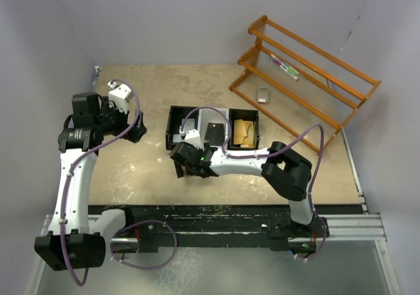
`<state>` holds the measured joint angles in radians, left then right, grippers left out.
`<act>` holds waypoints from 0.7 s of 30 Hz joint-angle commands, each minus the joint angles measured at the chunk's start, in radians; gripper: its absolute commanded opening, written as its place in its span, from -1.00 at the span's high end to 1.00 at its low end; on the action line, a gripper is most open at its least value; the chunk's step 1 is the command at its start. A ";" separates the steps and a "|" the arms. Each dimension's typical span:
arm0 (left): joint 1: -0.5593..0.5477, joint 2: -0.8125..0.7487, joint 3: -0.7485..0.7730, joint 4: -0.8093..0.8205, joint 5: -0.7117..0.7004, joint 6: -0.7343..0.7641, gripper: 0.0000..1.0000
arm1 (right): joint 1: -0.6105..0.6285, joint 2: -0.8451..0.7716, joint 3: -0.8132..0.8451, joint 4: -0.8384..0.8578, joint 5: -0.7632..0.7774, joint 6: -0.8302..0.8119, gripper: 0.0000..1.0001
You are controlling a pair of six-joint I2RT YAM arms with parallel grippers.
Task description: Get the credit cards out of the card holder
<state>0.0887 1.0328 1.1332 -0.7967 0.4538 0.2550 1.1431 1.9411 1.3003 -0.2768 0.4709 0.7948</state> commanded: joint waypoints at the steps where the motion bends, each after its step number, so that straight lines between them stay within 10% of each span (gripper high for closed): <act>1: -0.003 -0.018 0.043 0.001 0.047 0.022 -0.99 | -0.002 0.032 0.055 0.029 0.011 -0.035 -1.00; 9: -0.003 -0.018 0.051 -0.010 0.044 0.035 -0.99 | -0.003 0.098 0.102 0.054 0.034 -0.056 -0.92; 21: -0.003 -0.005 0.052 -0.003 0.060 0.013 -0.99 | 0.092 -0.042 -0.102 0.131 0.073 -0.065 -0.24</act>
<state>0.0887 1.0267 1.1374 -0.8127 0.4839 0.2714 1.1862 1.9732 1.2617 -0.1535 0.5259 0.7452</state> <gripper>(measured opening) 0.992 0.677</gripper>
